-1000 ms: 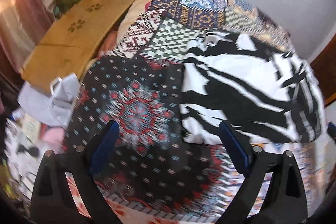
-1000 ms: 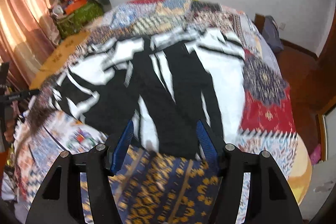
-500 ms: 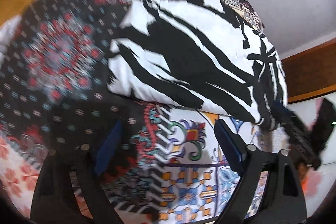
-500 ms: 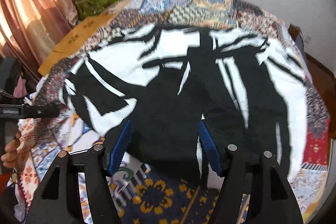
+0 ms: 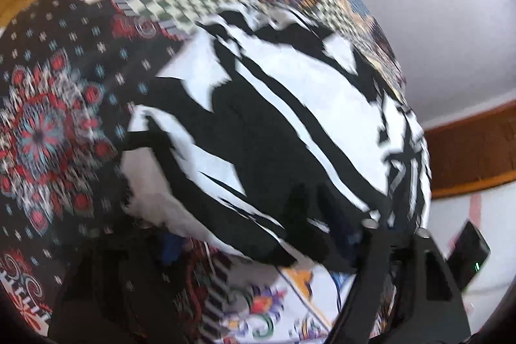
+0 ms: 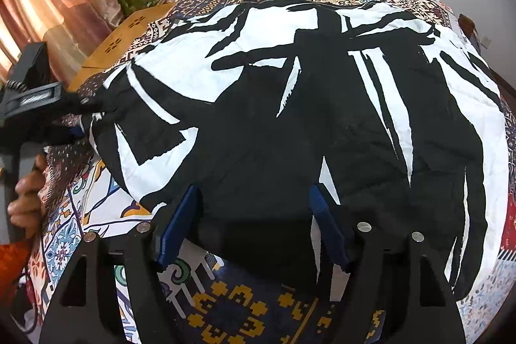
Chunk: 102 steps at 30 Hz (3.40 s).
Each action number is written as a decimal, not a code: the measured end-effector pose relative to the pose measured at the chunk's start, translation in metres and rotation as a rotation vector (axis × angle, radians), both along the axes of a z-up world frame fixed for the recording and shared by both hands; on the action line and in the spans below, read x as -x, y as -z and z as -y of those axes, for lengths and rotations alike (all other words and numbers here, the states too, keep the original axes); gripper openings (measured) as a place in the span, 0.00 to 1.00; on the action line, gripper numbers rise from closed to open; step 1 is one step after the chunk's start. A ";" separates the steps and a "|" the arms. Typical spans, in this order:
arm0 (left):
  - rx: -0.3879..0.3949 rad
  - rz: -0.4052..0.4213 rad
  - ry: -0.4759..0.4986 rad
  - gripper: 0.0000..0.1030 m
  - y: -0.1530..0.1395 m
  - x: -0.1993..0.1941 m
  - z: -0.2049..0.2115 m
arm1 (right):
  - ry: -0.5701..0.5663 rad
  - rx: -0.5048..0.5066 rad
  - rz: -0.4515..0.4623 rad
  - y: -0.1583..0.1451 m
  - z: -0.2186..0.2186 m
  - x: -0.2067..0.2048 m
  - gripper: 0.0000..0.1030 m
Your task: Fold small clothes
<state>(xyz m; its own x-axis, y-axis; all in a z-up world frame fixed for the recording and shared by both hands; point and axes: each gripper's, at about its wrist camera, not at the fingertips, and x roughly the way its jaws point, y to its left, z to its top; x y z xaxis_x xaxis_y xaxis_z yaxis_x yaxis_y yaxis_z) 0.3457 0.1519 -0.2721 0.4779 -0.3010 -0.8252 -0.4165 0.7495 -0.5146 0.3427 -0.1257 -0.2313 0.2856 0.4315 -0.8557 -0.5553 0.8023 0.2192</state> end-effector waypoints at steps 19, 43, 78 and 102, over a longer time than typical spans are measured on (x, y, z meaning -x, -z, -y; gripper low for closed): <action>-0.497 0.135 -0.092 0.13 -0.081 0.050 -0.033 | 0.215 -0.016 0.047 -0.022 0.087 0.013 0.67; -0.466 0.403 0.631 0.08 -0.142 -0.041 0.238 | 0.174 -0.019 -0.010 0.002 0.079 0.002 0.67; -0.431 0.053 0.453 0.79 -0.035 -0.028 0.122 | 0.276 -0.113 -0.030 -0.017 0.084 -0.014 0.49; -0.515 0.157 0.423 0.82 -0.083 0.002 0.093 | 0.157 0.015 0.177 -0.062 0.093 0.011 0.40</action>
